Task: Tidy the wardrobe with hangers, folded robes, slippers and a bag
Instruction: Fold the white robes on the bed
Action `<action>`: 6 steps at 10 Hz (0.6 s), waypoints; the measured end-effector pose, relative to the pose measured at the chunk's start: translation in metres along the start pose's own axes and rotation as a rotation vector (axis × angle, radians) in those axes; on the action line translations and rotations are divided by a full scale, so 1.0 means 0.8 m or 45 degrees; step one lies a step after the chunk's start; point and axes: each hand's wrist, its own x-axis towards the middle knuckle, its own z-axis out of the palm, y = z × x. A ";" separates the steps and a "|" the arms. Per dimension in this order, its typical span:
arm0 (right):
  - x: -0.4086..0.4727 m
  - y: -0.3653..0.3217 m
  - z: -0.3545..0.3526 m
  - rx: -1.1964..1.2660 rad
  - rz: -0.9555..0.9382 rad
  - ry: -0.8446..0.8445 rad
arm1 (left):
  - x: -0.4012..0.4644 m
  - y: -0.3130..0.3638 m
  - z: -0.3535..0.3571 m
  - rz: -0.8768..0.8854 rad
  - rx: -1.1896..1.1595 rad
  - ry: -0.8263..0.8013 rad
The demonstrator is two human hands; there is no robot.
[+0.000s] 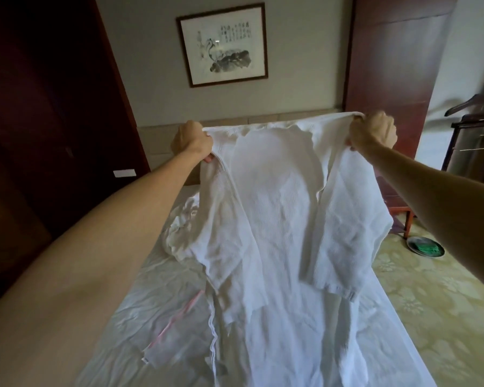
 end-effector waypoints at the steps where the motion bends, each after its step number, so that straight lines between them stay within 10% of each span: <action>1: 0.039 0.026 0.068 -0.029 0.024 -0.034 | 0.039 -0.014 0.058 -0.027 -0.010 -0.051; 6: 0.201 0.191 0.446 -0.135 0.231 -0.276 | 0.276 -0.142 0.478 -0.262 0.061 -0.269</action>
